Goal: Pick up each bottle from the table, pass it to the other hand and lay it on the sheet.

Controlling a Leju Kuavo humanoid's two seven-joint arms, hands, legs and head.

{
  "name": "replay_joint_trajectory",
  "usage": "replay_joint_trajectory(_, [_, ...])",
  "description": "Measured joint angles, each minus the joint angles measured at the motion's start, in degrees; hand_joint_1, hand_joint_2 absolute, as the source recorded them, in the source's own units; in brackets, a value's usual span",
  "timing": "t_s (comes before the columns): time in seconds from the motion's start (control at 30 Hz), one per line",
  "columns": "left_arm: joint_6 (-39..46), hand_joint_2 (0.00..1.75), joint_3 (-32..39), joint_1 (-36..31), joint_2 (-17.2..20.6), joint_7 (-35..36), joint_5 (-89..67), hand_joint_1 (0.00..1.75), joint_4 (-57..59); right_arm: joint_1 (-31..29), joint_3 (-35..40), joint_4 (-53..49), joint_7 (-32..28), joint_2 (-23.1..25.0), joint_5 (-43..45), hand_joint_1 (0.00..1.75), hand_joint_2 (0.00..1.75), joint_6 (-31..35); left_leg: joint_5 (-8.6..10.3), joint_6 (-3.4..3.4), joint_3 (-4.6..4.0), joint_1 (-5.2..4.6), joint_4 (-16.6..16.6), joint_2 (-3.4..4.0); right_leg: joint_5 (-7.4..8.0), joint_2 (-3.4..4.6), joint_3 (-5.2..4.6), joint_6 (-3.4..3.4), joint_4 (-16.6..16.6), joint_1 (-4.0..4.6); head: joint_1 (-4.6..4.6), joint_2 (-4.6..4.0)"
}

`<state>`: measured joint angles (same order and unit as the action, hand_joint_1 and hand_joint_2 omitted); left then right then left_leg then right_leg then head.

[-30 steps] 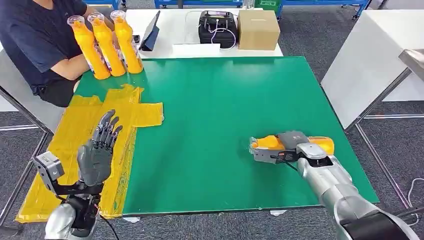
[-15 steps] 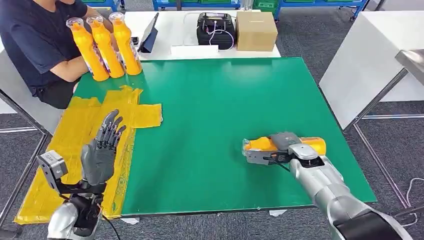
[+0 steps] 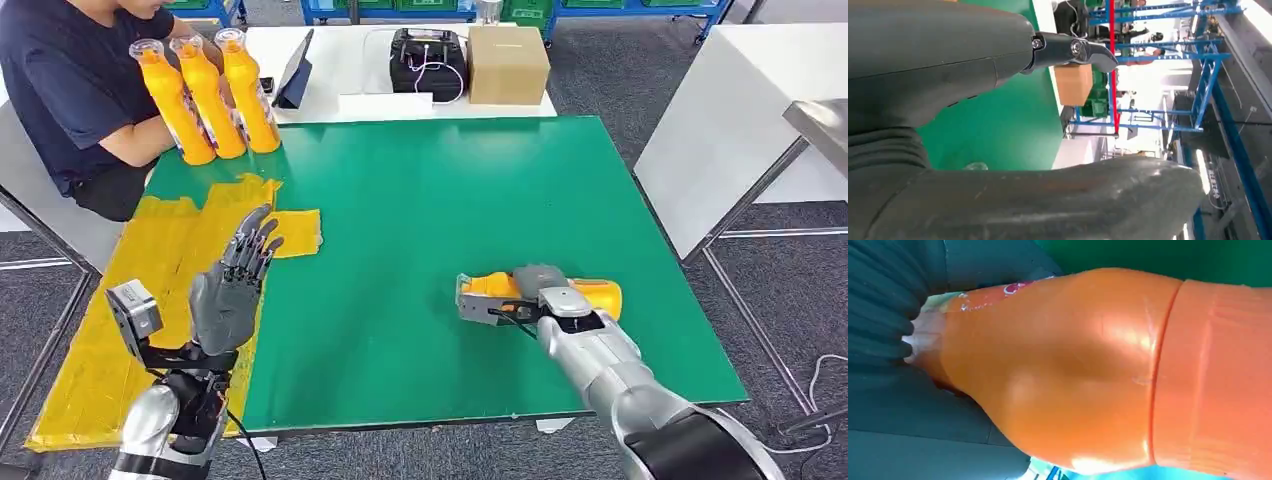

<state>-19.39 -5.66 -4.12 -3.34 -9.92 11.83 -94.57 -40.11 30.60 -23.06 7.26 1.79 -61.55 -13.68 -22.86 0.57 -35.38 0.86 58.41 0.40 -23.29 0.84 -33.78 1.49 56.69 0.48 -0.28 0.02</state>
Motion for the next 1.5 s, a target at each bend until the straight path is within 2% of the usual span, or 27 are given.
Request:
replay_joint_trajectory(0.07, [0.0, 0.0, -0.22, -0.44, 0.0, 0.0, 0.2, 0.0, 0.2, -0.03, -0.09, 0.39, 0.22, 0.31, 0.11, 1.75, 1.75, -0.04, -0.04, -0.01, 0.1, 0.0, 0.0, 0.0, -0.04, 0.0, 0.1, -0.03, 0.0, 0.0, 0.0, 0.0])
replay_joint_trajectory(0.1, [0.0, 0.0, -0.33, -0.64, -0.02, 0.0, 0.31, 0.0, 0.39, -0.03, -0.13, 0.57, 0.39, 0.44, 0.24, 1.48, 1.75, -0.04, -0.08, -0.01, 0.19, 0.0, 0.0, 0.0, -0.09, 0.0, 0.19, -0.08, 0.0, 0.0, 0.0, 0.0])
replay_joint_trajectory(0.13, [0.0, 0.0, -0.44, -0.78, -0.02, 0.0, 0.39, 0.0, 0.5, -0.03, -0.15, 0.7, 0.44, 0.48, 0.28, 0.05, 1.75, -0.04, -0.09, -0.01, 0.25, 0.01, 0.0, 0.0, -0.08, 0.0, 0.27, -0.09, 0.0, 0.0, 0.0, 0.0])
replay_joint_trajectory(0.17, [0.0, 0.0, -0.54, -0.97, -0.02, 0.0, 0.57, 0.0, 0.67, -0.03, -0.22, 0.89, 0.48, 0.54, 0.33, 0.0, 1.75, -0.04, -0.13, 0.0, 0.36, 0.01, 0.0, 0.0, -0.13, 0.0, 0.37, -0.15, 0.0, 0.01, 0.0, 0.0])
replay_joint_trajectory(0.3, [0.11, 0.0, -1.09, -1.71, -0.02, 0.33, 0.79, 0.0, 0.98, 0.03, -0.31, 1.33, 0.61, 0.92, 0.31, 0.0, 1.75, -0.04, -0.52, 0.01, 0.86, 0.01, 0.0, 0.03, -0.45, 0.04, 0.83, -0.05, -0.02, 0.0, 0.02, 0.0])
replay_joint_trajectory(0.6, [0.68, 0.0, -1.49, -2.71, -0.35, 0.96, 0.87, 0.0, 1.05, -0.42, -0.44, 1.51, 0.89, 1.22, 0.22, 0.0, 1.75, -0.09, -0.47, 0.09, 0.89, 0.0, 0.0, 0.0, -0.43, 0.02, 0.9, -0.05, -0.02, 0.0, 0.0, 0.0])
replay_joint_trajectory(1.0, [2.16, 0.0, -2.05, -3.67, -0.63, 1.46, 1.79, 0.0, 1.16, -0.36, -0.46, 1.36, -0.66, -0.5, -0.4, 0.0, 1.75, -0.59, -0.93, 0.05, 1.47, 0.0, 0.0, -0.06, -0.93, -0.03, 1.61, -0.05, -0.03, -0.01, 0.0, 0.0])
replay_joint_trajectory(1.03, [2.38, 0.0, -2.05, -3.66, -0.63, 1.62, 1.81, 0.0, 1.14, -0.35, -0.48, 1.22, -1.0, -0.63, -0.05, 0.0, 0.0, -0.59, -0.97, 0.09, 1.48, -0.02, 0.0, -0.14, -0.96, -0.05, 1.64, -0.04, -0.03, -0.02, 0.0, 0.0])
replay_joint_trajectory(1.27, [2.51, 0.0, -0.04, 0.29, 0.0, -0.98, 1.44, 0.0, 0.37, 0.09, -1.42, -1.29, -7.46, -3.22, 3.5, 0.0, 0.0, -0.59, -0.91, 0.12, 1.3, -0.03, 0.02, -0.28, -0.89, -0.08, 2.01, 0.05, -0.02, -0.03, -0.02, 0.0])
replay_joint_trajectory(1.5, [1.73, 0.0, 2.1, 3.19, 0.24, -1.16, 0.85, 0.0, -1.05, 1.2, -1.38, -6.47, -8.57, -5.2, 5.86, 0.0, 0.0, -2.36, -0.87, 0.17, 0.99, -0.04, 0.02, -0.37, -0.92, -0.18, 1.8, 0.07, -0.02, -0.04, 0.0, 0.0])
